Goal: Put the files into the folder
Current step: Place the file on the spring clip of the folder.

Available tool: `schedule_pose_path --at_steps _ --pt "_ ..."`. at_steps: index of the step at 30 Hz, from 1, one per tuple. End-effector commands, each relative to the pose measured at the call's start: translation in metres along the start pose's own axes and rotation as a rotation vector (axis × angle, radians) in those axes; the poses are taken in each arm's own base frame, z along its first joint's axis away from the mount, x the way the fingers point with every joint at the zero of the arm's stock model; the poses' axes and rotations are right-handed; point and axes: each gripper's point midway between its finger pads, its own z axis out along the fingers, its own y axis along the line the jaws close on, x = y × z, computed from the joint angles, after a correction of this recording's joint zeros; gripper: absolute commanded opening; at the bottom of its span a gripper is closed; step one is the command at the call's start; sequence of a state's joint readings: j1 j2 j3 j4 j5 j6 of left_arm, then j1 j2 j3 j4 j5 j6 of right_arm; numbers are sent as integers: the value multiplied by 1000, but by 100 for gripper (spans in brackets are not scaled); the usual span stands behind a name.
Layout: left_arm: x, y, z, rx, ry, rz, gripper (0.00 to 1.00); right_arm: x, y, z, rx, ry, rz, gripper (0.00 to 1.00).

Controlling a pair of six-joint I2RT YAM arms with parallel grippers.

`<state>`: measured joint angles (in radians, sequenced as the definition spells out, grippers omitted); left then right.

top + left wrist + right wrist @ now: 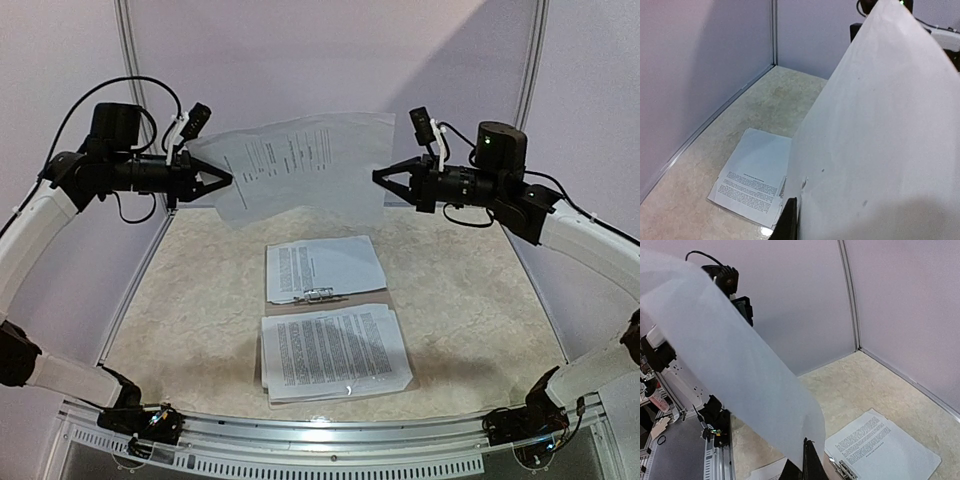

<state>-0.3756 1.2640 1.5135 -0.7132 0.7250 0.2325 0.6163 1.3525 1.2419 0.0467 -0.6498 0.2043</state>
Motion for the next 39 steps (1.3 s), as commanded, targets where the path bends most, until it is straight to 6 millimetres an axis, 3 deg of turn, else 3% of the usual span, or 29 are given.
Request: schedule_pose_path --at_steps 1,7,14,21,27,32,39 --pt "18 29 13 -50 19 -12 7 37 -40 8 97 157 107 0" --pt "65 62 52 -69 108 -80 6 67 -96 11 167 225 250 0" --pt "128 102 107 -35 242 -196 0 130 -154 32 222 378 362 0" --pt "171 137 138 -28 288 -274 0 186 -210 41 247 422 474 0" --pt "203 160 158 -30 325 -308 0 209 -235 46 250 407 549 0" --pt "227 166 173 -4 354 -362 0 232 -252 51 271 433 608 0" --pt "245 169 179 7 374 -399 0 252 -262 51 304 471 643 0"
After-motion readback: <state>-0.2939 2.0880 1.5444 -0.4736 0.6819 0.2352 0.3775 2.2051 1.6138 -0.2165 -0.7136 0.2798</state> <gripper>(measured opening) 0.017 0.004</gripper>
